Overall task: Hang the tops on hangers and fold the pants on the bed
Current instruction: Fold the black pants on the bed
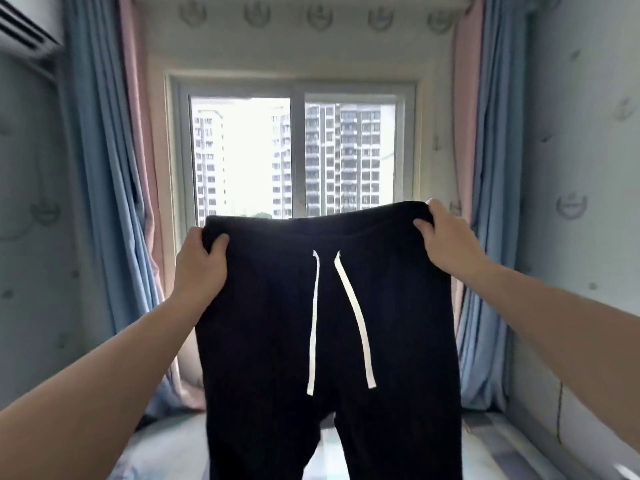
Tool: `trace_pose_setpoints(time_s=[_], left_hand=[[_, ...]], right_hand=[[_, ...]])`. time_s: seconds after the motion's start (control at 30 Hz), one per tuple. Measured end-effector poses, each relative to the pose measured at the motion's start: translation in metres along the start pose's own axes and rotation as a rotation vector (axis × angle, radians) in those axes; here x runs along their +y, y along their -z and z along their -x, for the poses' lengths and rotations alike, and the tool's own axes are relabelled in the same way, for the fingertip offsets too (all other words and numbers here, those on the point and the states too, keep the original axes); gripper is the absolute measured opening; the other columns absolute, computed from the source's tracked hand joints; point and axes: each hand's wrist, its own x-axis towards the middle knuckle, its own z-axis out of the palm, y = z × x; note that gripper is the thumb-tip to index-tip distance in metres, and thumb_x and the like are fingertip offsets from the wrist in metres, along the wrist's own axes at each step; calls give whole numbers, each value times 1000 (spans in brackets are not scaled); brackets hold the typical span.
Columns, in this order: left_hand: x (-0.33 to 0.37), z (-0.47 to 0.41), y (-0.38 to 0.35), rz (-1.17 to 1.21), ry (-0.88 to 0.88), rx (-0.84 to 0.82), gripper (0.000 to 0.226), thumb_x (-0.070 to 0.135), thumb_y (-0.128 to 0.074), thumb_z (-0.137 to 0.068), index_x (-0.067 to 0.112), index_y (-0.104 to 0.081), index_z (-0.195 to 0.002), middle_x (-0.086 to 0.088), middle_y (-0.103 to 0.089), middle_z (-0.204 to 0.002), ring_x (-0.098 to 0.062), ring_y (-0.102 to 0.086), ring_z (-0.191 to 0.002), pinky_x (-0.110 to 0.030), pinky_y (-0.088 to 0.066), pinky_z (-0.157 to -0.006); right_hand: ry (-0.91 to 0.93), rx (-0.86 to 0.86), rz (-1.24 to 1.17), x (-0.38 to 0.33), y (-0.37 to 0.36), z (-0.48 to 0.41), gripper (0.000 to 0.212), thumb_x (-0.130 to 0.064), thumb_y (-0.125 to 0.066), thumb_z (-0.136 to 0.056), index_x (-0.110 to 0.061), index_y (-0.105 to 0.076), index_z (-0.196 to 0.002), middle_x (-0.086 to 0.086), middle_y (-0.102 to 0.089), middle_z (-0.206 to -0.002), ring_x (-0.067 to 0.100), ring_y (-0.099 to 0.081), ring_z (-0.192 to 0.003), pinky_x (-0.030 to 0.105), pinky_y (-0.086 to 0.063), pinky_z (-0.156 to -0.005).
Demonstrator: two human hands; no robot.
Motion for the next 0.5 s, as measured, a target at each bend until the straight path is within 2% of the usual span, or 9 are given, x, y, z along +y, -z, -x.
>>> trace_pose_setpoints(time_s=[0.1,0.23,0.33,0.4,0.5], left_hand=[[27,-28,2,-31,22,23,25,42,-54,-99,19,-57,-109,4,-62,-94,-16,-61,-85,-28,-42,-65],[54,-55,7,10,281,-56,39,36,-57,-95,8,-58,-122,-10,-66,-107,-31,-65,-95,-47,-56,-87],[71,-60,10,87,464,-133,27,27,-60,-92,8,-59,-112,-16,-67,-113,-35,-65,-104,-52,-54,-97],[81,-60,9,147,511,-164,27,24,-61,-93,8,-60,-115,-17,-68,-115,-35,-66,-107,-51,-53,-99],[98,-52,6,253,506,-218,31,22,-64,-95,8,-61,-123,-15,-70,-114,-36,-68,-104,-50,-56,-95]], right_hand=[[5,10,-22,-17,12,-29,18,-36,-42,-106,-19,-45,-108,7,-61,-76,25,-61,-66,36,-47,-54],[-108,-17,-40,-40,15,-56,27,-34,-48,-103,-13,-51,-120,2,-60,-90,17,-57,-75,29,-38,-55],[-300,-80,-212,-59,12,-65,26,-26,-53,-100,-6,-56,-116,12,-63,-101,28,-64,-88,34,-50,-63],[-411,-139,-439,-74,11,-62,19,-20,-54,-99,-3,-59,-107,15,-68,-94,31,-71,-79,38,-60,-59],[-413,-232,-624,-95,11,-57,14,-14,-59,-95,-1,-63,-95,10,-71,-67,23,-71,-54,32,-58,-48]])
